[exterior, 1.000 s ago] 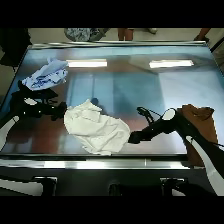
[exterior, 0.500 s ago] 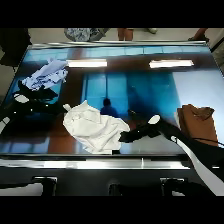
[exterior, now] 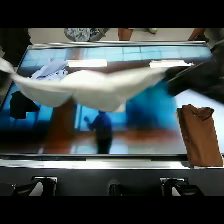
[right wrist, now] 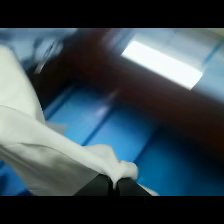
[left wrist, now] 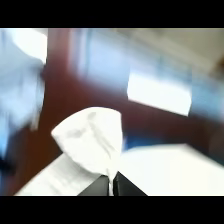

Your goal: Fold the shirts.

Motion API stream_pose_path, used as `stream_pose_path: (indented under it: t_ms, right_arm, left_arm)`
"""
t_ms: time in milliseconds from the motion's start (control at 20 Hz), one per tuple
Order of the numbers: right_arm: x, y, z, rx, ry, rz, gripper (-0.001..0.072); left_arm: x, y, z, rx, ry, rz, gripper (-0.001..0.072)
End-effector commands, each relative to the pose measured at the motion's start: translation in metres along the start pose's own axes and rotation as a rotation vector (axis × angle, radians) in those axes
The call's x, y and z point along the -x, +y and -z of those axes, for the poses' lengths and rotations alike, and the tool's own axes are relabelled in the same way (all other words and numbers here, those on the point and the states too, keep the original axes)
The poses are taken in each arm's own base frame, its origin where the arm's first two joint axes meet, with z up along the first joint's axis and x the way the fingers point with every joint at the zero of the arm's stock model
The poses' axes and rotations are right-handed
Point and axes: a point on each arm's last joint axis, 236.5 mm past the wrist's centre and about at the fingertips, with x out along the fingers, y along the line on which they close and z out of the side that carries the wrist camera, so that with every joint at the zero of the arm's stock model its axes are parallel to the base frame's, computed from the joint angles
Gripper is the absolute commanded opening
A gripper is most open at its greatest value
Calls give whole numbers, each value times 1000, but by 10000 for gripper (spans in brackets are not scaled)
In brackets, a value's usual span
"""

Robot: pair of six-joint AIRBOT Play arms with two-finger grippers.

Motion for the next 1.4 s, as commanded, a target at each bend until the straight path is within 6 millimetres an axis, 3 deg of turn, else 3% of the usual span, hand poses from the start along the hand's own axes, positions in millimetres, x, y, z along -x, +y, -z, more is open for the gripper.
stream_pose_path:
  t_ms: [0, 100, 200, 300, 400, 500, 600, 700, 850, 1000, 1150, 1250, 1350]
  right_arm:
    - [172, 0, -144, 284, -395, 327, 44]
    - [217, 12, -164, 310, -473, 382, 44]
    - [241, 11, -173, 301, -502, 435, 44]
    - [249, 6, -175, 317, -501, 476, 44]
    - [235, -2, -162, 288, -436, 466, 44]
    - [199, -14, -130, 239, -272, 423, 44]
    - [148, -31, -83, 178, -54, 357, 45]
    - [89, -49, -23, 114, 197, 273, 45]
    - [-1, -70, 81, 2, 542, 123, 46]
    - [-100, -95, 176, -147, 696, 60, 46]
    - [-176, -75, 245, -470, 731, -36, 46]
    - [-200, -55, 280, -599, 771, -113, 47]
    - [-209, -44, 301, -661, 810, -152, 47]
  left_arm:
    - [164, -89, -108, -42, -536, 113, 28]
    - [214, -116, -118, -33, -635, 170, 28]
    - [231, -126, -121, -36, -665, 190, 28]
    - [229, -126, -121, -39, -658, 186, 28]
    - [205, -117, -109, -30, -561, 166, 28]
    - [165, -99, -92, -58, -425, 113, 28]
    - [113, -71, -72, -86, -275, 63, 29]
    - [48, -31, -29, -57, -57, 18, 29]
    - [-47, 45, 75, 57, 286, -55, 30]
    - [-122, 111, 183, 277, 510, -121, 30]
    - [-175, 126, 251, 500, 634, -65, 31]
    - [-199, 120, 275, 660, 660, 4, 31]
    - [-208, 117, 286, 760, 680, 31, 30]
